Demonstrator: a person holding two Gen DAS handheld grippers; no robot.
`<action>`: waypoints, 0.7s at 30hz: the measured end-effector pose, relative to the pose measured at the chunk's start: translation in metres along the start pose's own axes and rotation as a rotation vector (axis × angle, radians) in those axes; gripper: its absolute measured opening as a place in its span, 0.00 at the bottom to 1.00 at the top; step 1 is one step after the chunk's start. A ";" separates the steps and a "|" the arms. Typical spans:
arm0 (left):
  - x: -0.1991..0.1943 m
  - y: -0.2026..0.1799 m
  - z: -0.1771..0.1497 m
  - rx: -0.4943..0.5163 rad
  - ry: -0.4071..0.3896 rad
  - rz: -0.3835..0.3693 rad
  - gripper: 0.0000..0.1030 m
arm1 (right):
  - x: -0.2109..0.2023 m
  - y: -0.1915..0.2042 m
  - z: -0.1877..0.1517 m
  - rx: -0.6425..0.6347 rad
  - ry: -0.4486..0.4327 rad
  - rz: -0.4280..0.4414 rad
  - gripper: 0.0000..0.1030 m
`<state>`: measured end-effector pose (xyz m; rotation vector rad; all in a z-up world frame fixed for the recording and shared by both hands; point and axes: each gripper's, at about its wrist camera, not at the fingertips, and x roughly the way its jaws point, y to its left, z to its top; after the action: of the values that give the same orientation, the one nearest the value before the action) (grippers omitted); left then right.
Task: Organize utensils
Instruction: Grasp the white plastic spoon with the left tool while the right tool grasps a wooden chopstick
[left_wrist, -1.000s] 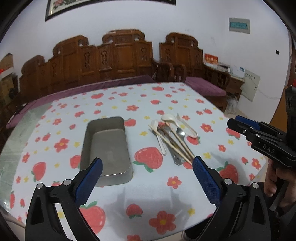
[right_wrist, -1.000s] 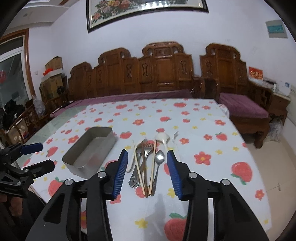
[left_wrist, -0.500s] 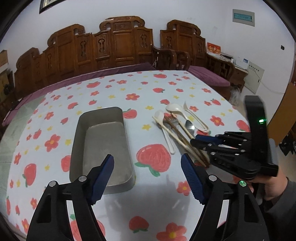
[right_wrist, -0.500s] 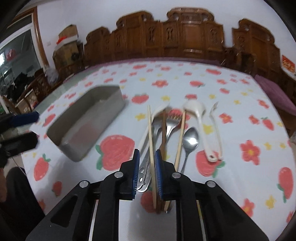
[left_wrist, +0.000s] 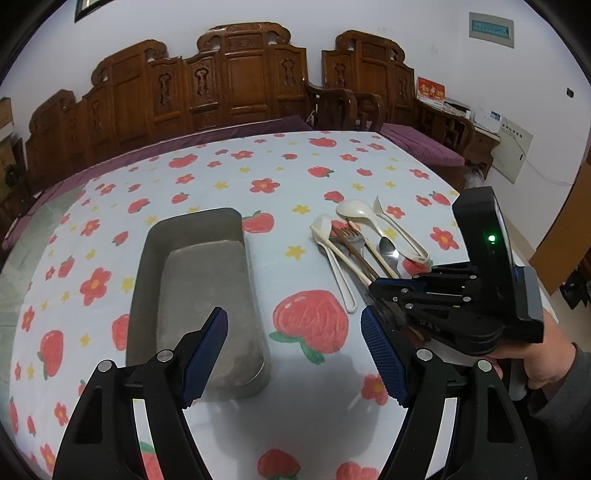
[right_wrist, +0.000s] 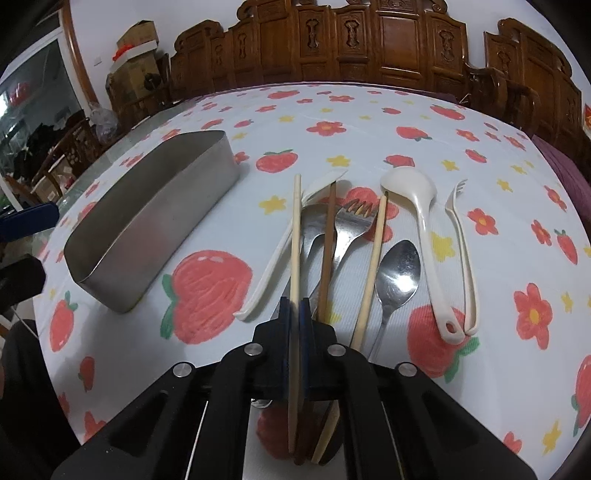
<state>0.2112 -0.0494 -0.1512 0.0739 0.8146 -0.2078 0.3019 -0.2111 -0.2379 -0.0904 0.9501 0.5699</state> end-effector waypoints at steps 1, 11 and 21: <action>0.003 -0.001 0.001 0.001 0.003 -0.001 0.69 | -0.002 -0.001 0.000 0.000 -0.005 0.000 0.06; 0.047 -0.020 0.013 0.005 0.055 -0.030 0.56 | -0.048 -0.045 0.004 0.131 -0.139 -0.004 0.06; 0.106 -0.037 0.029 0.013 0.128 -0.009 0.40 | -0.060 -0.060 0.006 0.147 -0.146 -0.050 0.06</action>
<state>0.2949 -0.1061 -0.2081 0.0966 0.9412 -0.2186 0.3092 -0.2859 -0.1975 0.0582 0.8429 0.4526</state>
